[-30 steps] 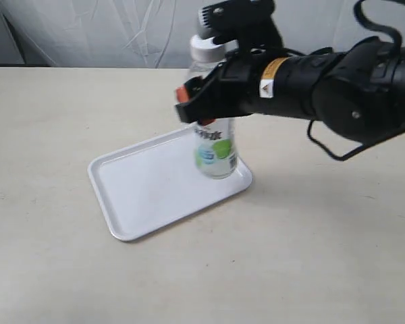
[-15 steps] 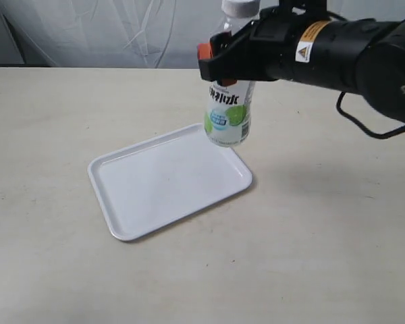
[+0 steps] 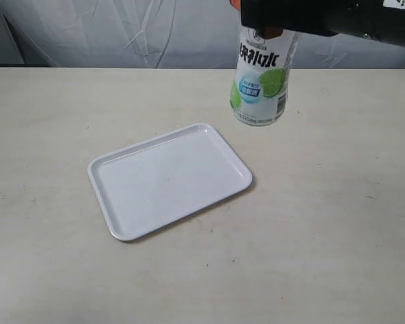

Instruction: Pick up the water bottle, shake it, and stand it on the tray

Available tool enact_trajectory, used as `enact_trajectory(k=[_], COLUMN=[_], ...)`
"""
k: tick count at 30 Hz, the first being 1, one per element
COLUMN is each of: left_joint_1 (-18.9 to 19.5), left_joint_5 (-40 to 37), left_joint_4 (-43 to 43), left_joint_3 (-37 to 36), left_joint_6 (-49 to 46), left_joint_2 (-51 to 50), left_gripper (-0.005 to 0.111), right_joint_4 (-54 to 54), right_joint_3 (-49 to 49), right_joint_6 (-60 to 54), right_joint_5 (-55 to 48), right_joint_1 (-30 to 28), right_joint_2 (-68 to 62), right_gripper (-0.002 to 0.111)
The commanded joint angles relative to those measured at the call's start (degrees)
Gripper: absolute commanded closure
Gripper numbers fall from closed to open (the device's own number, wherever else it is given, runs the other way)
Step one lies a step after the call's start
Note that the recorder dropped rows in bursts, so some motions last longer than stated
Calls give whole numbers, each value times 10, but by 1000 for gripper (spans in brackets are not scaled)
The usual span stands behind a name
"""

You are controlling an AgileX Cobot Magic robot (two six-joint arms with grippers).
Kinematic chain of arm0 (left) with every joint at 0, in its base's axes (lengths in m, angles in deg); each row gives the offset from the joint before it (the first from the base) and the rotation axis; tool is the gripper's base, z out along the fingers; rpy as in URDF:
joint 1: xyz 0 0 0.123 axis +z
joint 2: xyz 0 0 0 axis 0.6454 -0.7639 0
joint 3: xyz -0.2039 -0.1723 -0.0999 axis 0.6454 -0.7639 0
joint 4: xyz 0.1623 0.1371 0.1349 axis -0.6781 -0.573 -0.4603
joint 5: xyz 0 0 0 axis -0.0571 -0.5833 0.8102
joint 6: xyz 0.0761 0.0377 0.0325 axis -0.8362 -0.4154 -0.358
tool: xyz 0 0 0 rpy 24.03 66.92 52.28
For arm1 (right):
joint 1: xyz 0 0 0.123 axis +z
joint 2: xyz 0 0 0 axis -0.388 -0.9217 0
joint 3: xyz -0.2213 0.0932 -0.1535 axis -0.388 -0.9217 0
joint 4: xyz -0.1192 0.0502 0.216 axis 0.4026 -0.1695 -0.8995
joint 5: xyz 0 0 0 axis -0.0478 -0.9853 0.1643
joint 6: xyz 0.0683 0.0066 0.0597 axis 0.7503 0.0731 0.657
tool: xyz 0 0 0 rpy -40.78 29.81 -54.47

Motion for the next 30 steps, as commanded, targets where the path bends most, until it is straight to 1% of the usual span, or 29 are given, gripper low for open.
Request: enact_trajectory(k=[1, 4, 6, 9, 14, 16, 21, 25, 30], left_joint_1=[1, 1, 1, 1, 1, 1, 1, 1, 1], left_joint_5=[2, 2, 2, 2, 2, 2, 2, 2, 2], left_joint_4=[-1, -1, -1, -1, -1, -1, -1, -1, -1], left_joint_3=[-1, -1, -1, -1, -1, -1, -1, -1, -1], left_joint_6=[4, 4, 4, 4, 4, 4, 4, 4, 4], left_joint_2=[3, 3, 3, 3, 3, 3, 3, 3, 3], left_gripper=[107, 107, 107, 107, 107, 107, 107, 107, 107], right_joint_4=[3, 4, 4, 4, -2, -4, -8, -49, -64], right_joint_3=[5, -1, -23, -93, -236, -277, -336, -345, -345], right_joint_6=[-3, -11, -14, -14, -14, -15, -31, -44, -67], right_joint_5=[-22, -54, -33, 52, 275, 315, 329, 329, 340], right_joint_1=[-6, -6, -6, -6, -6, -6, -6, -6, -6], right_joint_2=[-6, -6, -2, 6, 9, 9, 9, 9, 9], right_gripper=[109, 109, 109, 109, 109, 109, 109, 109, 109])
